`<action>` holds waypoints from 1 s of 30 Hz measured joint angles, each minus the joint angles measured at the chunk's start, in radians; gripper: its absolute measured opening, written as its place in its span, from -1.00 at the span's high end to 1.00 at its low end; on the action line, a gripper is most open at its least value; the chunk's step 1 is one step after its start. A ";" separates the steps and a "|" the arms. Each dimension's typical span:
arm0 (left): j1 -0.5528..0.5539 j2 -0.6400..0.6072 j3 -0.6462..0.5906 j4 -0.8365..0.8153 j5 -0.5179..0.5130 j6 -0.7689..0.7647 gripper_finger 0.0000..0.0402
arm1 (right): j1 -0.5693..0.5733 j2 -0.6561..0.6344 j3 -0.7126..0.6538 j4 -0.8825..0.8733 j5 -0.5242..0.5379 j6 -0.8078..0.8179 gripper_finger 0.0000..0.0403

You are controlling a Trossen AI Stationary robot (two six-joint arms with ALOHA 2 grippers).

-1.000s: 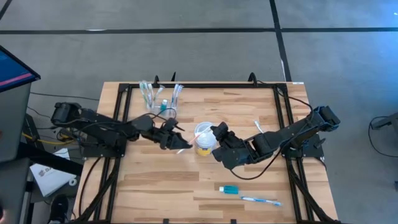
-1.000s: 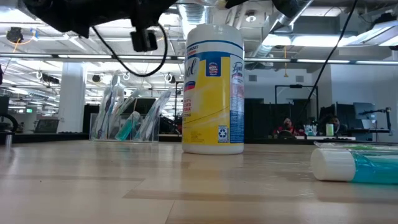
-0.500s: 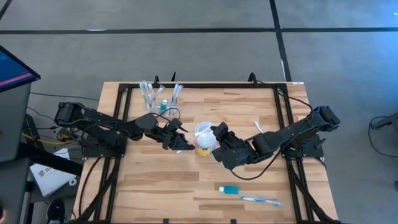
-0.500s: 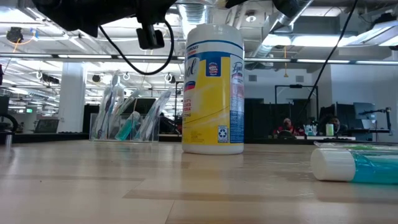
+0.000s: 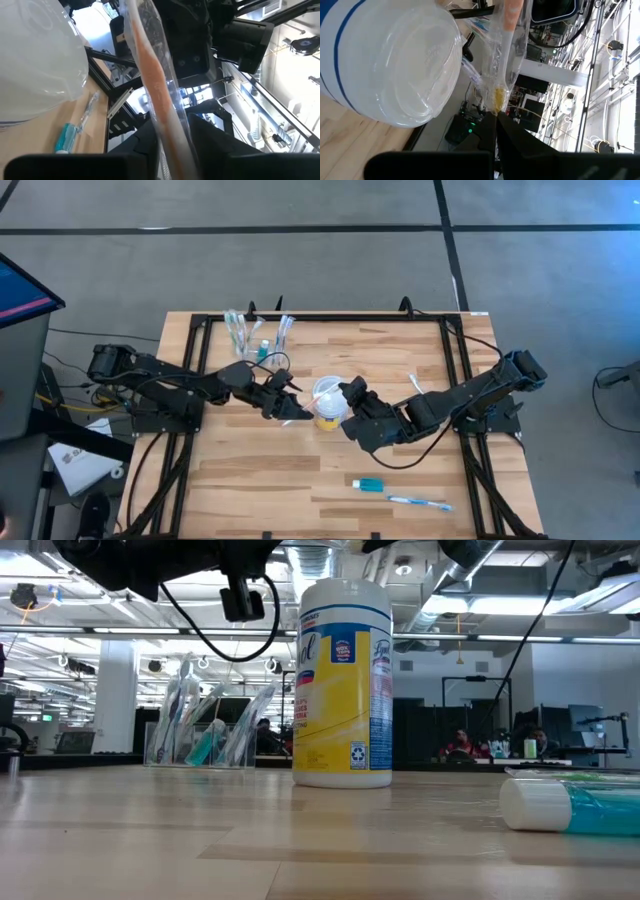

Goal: Pick & Place toothbrushing station
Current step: Put the orange toothbrush into the transparent organizer

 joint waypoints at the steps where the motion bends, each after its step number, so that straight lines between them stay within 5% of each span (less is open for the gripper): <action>1: 0.000 0.000 0.000 -0.001 0.002 0.000 0.58 | 0.000 0.000 0.000 0.000 0.000 0.000 1.00; 14: 0.000 0.001 -0.003 -0.065 0.003 0.048 0.93 | 0.001 -0.002 0.002 0.003 0.002 0.000 1.00; 22: 0.000 0.001 -0.003 -0.090 0.003 0.080 0.95 | 0.001 -0.002 0.002 0.004 0.000 0.000 0.99; 30: 0.000 0.000 -0.002 -0.091 0.009 0.107 0.96 | 0.000 -0.002 0.001 -0.003 0.038 0.010 0.62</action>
